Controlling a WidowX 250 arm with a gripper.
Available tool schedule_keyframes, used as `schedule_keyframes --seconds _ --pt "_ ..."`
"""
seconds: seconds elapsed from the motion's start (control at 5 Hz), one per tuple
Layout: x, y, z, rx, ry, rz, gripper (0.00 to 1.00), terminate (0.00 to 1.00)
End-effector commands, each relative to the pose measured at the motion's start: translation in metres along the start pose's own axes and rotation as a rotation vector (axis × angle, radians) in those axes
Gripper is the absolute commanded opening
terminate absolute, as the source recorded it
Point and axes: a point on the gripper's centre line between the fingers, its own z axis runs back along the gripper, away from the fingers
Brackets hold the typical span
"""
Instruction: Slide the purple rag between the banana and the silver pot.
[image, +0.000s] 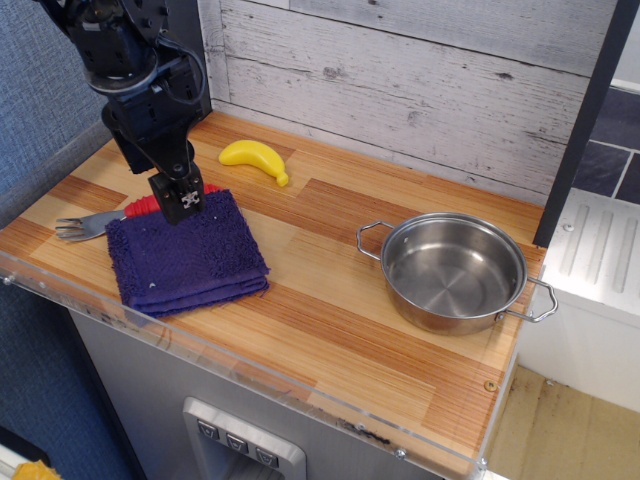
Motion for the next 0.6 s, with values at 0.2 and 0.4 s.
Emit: schedule_keyframes --seconds 0.2,0.4 --pt "0.001 -0.004 -0.013 -0.01 0.024 -0.005 1.0 0.0" --pt "0.001 -0.005 -0.024 -0.004 0.046 0.001 1.0 0.0"
